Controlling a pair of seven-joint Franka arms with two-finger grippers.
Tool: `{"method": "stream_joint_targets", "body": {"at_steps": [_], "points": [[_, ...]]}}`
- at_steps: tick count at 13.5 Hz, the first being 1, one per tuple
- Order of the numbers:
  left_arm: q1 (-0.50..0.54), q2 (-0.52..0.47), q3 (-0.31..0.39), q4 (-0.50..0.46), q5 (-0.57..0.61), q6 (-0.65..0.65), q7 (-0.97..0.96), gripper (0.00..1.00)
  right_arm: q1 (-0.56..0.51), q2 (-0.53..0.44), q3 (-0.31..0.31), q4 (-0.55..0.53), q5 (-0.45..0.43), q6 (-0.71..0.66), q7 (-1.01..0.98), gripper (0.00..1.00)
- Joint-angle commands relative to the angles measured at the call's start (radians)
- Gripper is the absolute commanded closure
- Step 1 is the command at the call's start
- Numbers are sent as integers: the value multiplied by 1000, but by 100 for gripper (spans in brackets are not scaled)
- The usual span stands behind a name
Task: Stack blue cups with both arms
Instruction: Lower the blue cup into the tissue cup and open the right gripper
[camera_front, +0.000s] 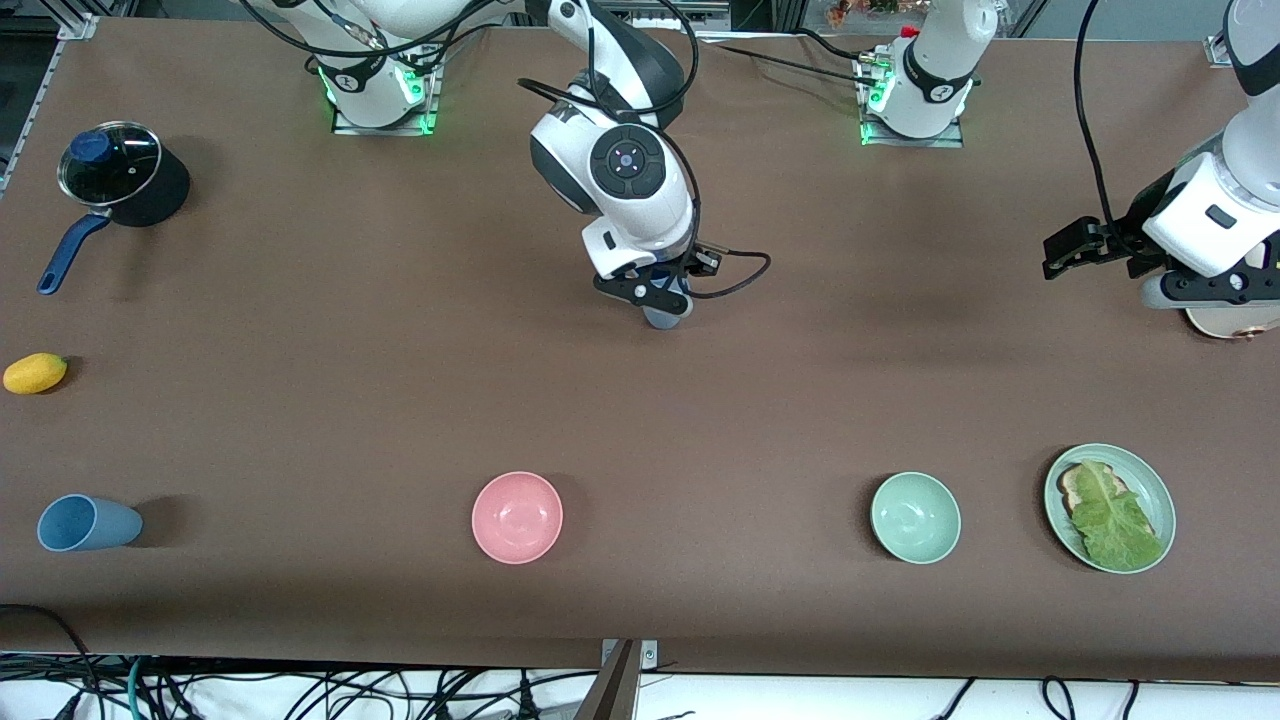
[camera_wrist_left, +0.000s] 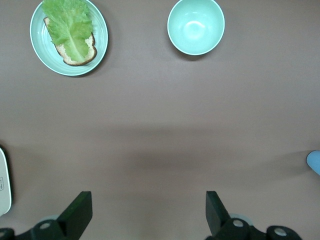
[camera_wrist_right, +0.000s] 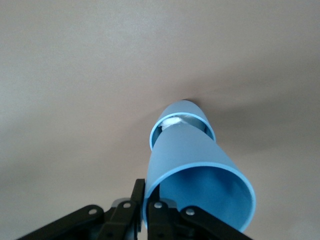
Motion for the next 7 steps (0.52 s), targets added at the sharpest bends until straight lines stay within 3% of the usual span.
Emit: {"method": "stream_joint_targets", "body": {"at_steps": [1,3,7], "points": [[7,-22,-4,-16,9,-7,25,0,13,29,-4,48,-17,0,22,100],[9,-22,-4,-16,9,-7,25,0,12,29,-10,48,-16,-5,19,100],[9,-22,-4,-16,9,-7,25,0,1,21,-10,48,-14,-11,15,42]]}}
